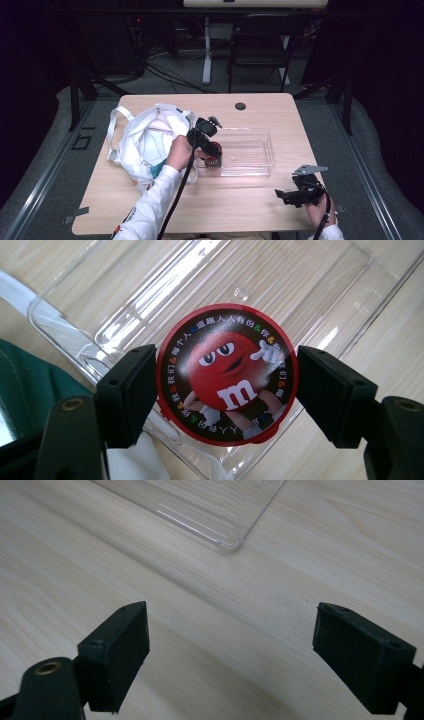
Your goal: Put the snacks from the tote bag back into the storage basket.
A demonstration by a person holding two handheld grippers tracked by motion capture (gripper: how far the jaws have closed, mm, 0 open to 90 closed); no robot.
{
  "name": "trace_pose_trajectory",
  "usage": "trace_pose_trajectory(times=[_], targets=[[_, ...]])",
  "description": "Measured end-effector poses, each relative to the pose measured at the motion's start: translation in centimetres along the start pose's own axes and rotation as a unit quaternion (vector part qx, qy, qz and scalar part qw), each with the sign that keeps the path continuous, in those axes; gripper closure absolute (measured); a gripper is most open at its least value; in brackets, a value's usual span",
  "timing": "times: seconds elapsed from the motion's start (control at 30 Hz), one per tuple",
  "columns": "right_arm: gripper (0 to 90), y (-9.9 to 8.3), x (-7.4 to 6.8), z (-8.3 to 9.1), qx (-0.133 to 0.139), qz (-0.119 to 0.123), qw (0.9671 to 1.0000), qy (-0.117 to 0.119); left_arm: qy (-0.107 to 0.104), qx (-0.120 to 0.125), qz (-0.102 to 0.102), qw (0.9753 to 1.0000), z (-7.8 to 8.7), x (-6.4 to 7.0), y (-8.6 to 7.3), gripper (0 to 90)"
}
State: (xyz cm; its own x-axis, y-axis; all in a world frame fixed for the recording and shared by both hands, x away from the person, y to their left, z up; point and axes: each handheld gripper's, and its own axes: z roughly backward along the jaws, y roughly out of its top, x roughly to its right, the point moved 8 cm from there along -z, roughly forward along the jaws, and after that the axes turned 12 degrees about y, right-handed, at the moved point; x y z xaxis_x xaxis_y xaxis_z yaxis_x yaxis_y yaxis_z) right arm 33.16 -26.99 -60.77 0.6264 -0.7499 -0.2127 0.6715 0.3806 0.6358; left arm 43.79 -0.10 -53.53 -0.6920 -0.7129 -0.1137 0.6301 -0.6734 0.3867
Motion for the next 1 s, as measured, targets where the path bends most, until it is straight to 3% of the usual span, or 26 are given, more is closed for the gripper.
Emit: trace_pose_trajectory(times=[0.4, 0.57, 0.83, 1.0], targets=[[14.7, -0.1, 0.0, -0.2, -0.004, -0.001, 1.0000, 0.001, 0.011, -0.021, 0.000, 0.9997, -1.9, -0.2, -1.3, 27.2], [14.7, -0.1, 0.0, -0.1, -0.008, 0.000, 1.0000, 0.001, 0.013, -0.019, 0.001, 0.9997, -1.8, -0.1, -1.5, 27.1], [14.7, -0.1, -0.1, -0.1, -0.007, 0.001, 1.0000, 0.001, 0.032, -0.023, -0.009, 0.9992, -1.9, 0.3, -1.7, 27.0], [14.7, 0.0, -0.1, -0.2, -0.005, 0.001, 1.0000, 0.003, 0.029, -0.017, 0.000, 0.9995, -1.8, 0.3, -1.6, 26.6]])
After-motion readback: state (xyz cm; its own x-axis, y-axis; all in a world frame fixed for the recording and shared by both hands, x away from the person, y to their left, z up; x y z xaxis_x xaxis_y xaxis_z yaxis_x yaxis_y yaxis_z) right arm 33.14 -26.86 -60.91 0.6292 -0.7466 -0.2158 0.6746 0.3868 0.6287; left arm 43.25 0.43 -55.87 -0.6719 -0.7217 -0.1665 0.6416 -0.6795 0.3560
